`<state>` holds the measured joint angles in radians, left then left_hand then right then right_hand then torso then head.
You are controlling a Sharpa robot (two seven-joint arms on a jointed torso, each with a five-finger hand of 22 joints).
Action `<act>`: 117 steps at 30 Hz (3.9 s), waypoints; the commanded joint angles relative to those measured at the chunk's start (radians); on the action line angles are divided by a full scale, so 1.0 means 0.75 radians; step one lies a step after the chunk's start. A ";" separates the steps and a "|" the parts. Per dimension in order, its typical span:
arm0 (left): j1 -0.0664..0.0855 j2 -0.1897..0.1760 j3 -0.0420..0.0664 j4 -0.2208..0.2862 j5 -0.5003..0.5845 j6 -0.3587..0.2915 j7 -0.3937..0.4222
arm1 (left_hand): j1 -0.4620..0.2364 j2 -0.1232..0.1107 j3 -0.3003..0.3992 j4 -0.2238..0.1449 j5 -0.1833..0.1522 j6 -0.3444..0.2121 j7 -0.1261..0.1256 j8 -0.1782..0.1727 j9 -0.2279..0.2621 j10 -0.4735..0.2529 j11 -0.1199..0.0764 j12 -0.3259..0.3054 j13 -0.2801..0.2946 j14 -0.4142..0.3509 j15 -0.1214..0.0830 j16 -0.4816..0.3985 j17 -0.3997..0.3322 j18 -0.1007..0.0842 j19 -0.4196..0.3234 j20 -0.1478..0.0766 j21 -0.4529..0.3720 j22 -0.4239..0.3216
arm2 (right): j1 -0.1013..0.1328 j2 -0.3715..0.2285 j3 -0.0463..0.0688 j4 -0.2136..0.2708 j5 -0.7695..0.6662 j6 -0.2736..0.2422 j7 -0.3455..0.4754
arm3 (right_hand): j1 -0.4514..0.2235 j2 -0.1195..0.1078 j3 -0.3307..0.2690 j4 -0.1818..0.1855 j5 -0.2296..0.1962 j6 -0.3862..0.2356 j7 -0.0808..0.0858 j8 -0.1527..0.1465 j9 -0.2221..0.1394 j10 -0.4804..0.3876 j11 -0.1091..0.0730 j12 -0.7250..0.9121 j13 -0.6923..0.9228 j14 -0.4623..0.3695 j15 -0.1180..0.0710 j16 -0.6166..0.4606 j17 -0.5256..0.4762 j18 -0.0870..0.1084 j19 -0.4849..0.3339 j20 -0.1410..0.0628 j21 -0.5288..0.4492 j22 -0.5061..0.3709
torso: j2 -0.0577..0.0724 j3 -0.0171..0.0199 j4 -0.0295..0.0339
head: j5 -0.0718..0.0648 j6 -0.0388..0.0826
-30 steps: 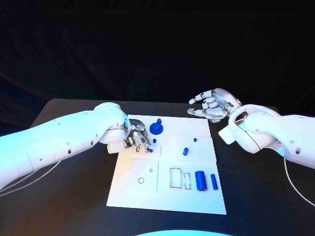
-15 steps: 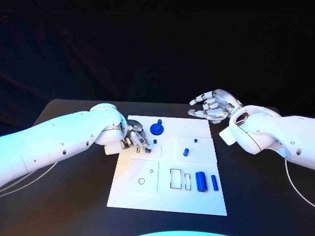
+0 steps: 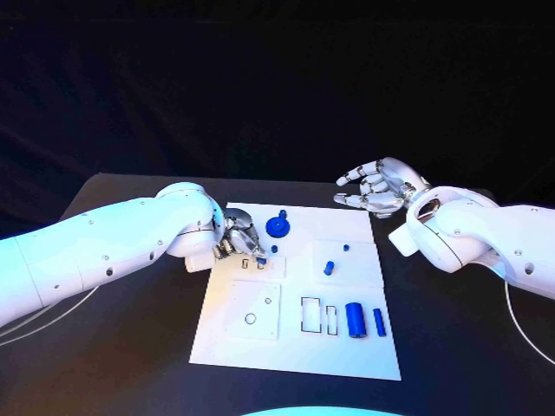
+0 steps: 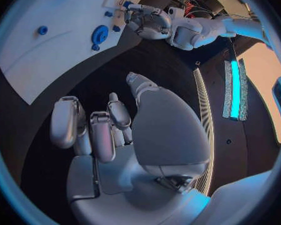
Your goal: Assemble the parts on the task board
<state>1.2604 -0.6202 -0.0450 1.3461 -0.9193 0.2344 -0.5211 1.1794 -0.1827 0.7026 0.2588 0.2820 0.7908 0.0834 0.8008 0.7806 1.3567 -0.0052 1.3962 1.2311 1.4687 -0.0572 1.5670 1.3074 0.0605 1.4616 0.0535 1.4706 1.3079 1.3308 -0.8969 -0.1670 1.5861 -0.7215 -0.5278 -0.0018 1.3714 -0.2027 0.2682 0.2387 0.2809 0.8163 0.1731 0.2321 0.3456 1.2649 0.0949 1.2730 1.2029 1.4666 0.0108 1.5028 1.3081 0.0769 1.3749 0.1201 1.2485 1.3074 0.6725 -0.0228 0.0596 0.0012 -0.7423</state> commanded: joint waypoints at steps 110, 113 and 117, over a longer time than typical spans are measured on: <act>-0.015 0.040 -0.018 -0.007 -0.165 0.066 -0.029 | -0.046 -0.024 0.285 -0.304 0.107 0.060 -0.028 -0.007 0.024 0.031 -0.010 0.011 0.020 0.136 -0.018 0.005 0.351 -0.012 0.005 -0.019 0.001 0.011 | -0.003 -0.002 -0.001 0.001 -0.023 0.025 -0.001 | 0.008 0.003 -0.003 0.010 0.001 0.014 0.000 0.008 -0.003 0.003 -0.009 0.008 0.000 0.078 0.003 -0.007 0.103 0.009 -0.012 -0.002 -0.008 0.012 | 0.000 0.0011 -0.0025 | 0.006 -0.020; -0.015 0.045 -0.020 -0.009 -0.160 0.069 -0.034 | -0.058 -0.029 0.283 -0.309 0.145 0.069 -0.031 -0.010 0.030 0.035 -0.013 0.010 0.023 0.136 -0.021 0.005 0.351 -0.012 0.004 -0.021 0.000 0.010 | -0.003 -0.003 -0.001 0.001 -0.023 0.024 -0.001 | 0.008 0.003 -0.003 0.010 0.001 0.014 0.000 0.008 -0.003 0.003 -0.009 0.008 0.000 0.078 0.003 -0.007 0.103 0.009 -0.012 -0.002 -0.008 0.012 | 0.000 0.0012 -0.0026 | 0.006 -0.021; -0.015 0.050 -0.021 -0.013 -0.153 0.067 -0.040 | -0.066 -0.030 0.280 -0.311 0.168 0.073 -0.032 -0.012 0.033 0.037 -0.014 0.009 0.023 0.136 -0.022 0.005 0.351 -0.012 0.005 -0.023 0.000 0.011 | -0.003 -0.003 -0.001 0.002 -0.023 0.024 -0.001 | 0.008 0.003 -0.003 0.010 0.001 0.014 0.000 0.008 -0.003 0.003 -0.009 0.008 0.000 0.078 0.003 -0.007 0.103 0.009 -0.012 -0.002 -0.008 0.012 | 0.001 0.0010 -0.0019 | 0.005 -0.021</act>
<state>1.2508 -0.5881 -0.0590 1.3335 -1.0473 0.2630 -0.5473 1.1346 -0.2067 0.6943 0.2504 0.4044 0.8354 0.0641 0.7957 0.8053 1.3792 -0.0149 1.4008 1.2471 1.4649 -0.0677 1.5670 1.3079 0.0606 1.4648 0.0425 1.4705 1.3074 1.3289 -0.8989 -0.1675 1.5856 -0.7287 -0.5217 -0.0078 1.3714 -0.2028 0.2653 0.2414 0.2809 0.8199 0.1766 0.2320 0.3448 1.2649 0.0949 1.2730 1.2022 1.4666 0.0108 1.5028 1.3078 0.0769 1.3714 0.1165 1.2486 1.3080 0.6727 -0.0218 0.0578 0.0053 -0.7577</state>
